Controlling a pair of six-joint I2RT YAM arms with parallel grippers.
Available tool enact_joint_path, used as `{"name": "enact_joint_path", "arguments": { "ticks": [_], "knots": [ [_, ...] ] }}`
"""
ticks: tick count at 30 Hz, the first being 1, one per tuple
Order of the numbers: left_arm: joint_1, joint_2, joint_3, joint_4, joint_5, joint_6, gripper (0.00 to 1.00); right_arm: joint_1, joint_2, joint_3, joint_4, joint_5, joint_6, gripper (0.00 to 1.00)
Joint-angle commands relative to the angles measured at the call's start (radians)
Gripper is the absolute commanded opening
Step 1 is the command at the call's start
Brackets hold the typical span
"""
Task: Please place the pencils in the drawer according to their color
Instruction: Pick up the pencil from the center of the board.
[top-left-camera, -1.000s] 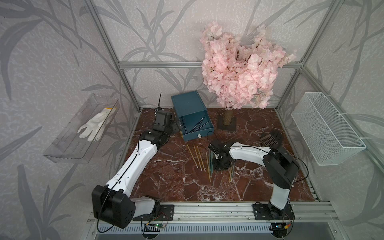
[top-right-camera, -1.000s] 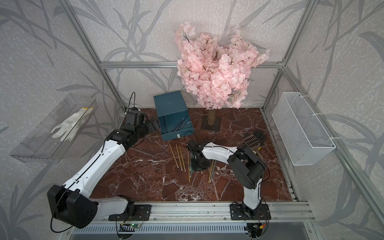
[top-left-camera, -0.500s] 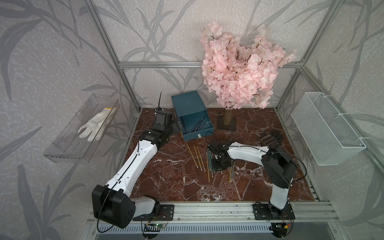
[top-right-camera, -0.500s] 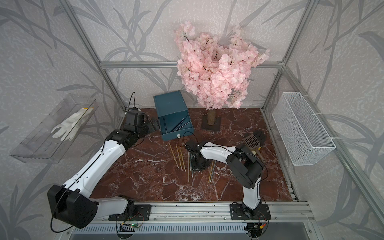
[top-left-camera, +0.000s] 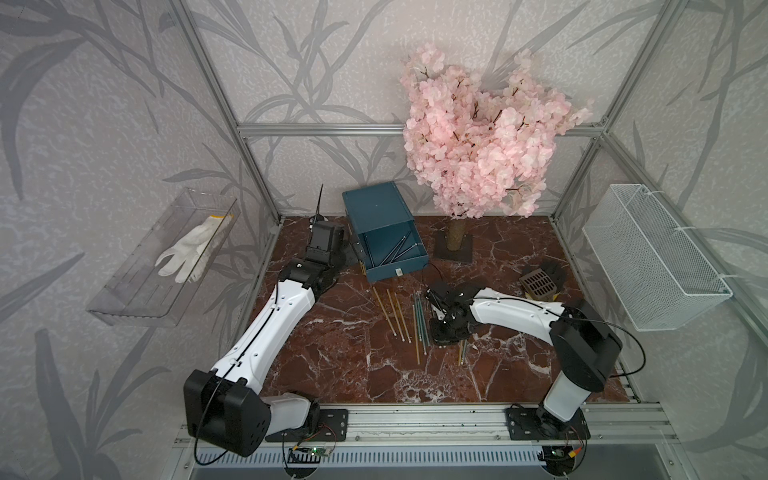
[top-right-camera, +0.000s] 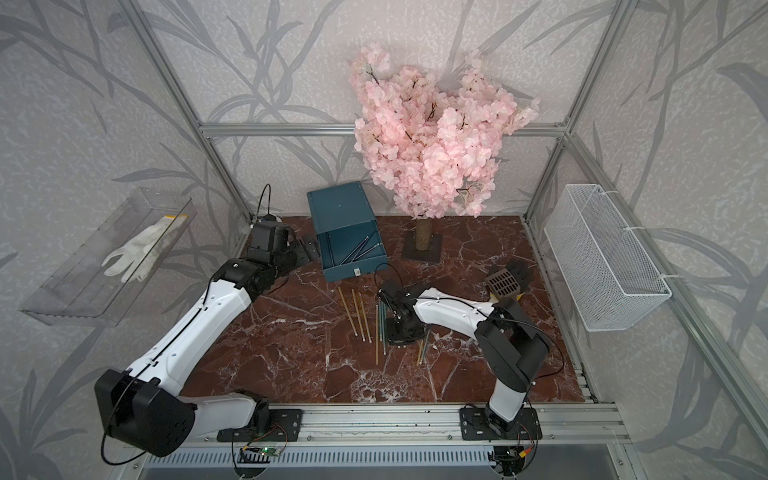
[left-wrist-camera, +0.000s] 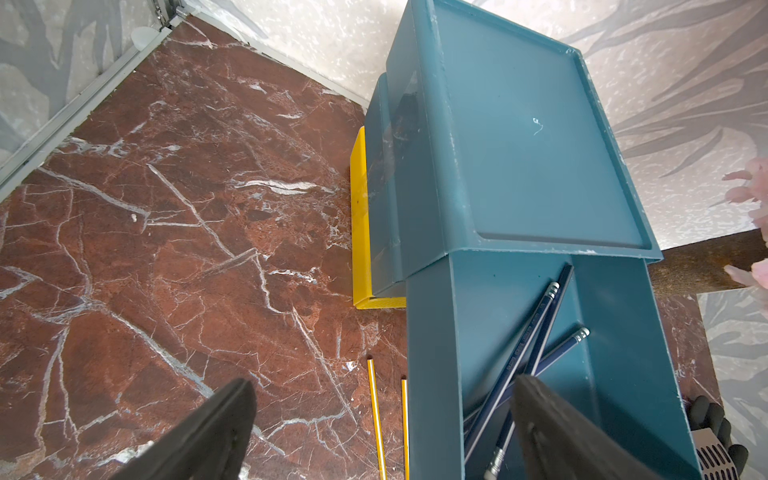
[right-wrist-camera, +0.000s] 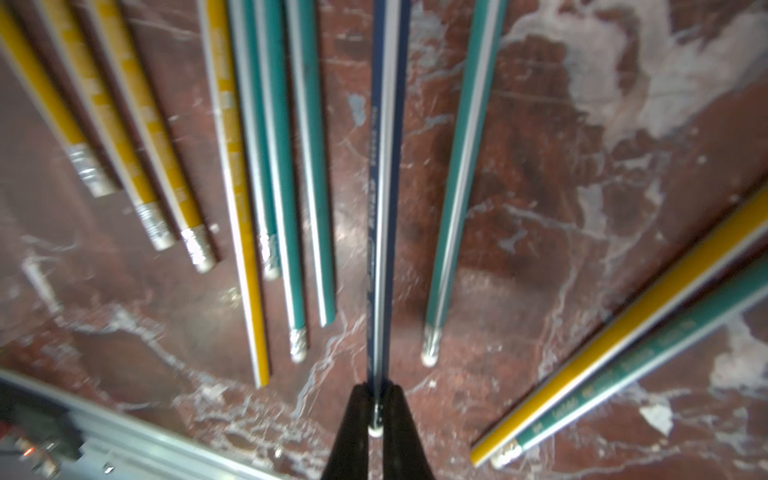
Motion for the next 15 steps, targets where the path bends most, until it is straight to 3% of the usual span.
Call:
{"name": "enact_joint_path", "arguments": {
  "ticks": [1, 15],
  "knots": [
    [0.005, 0.006, 0.021, 0.0, 0.002, 0.013, 1.0, -0.011, -0.095, -0.018, -0.068, -0.04, 0.009, 0.0],
    [0.006, 0.02, 0.034, 0.007, -0.001, 0.016, 1.0, -0.028, -0.358, 0.053, -0.284, -0.102, 0.001, 0.0]
  ]
}}
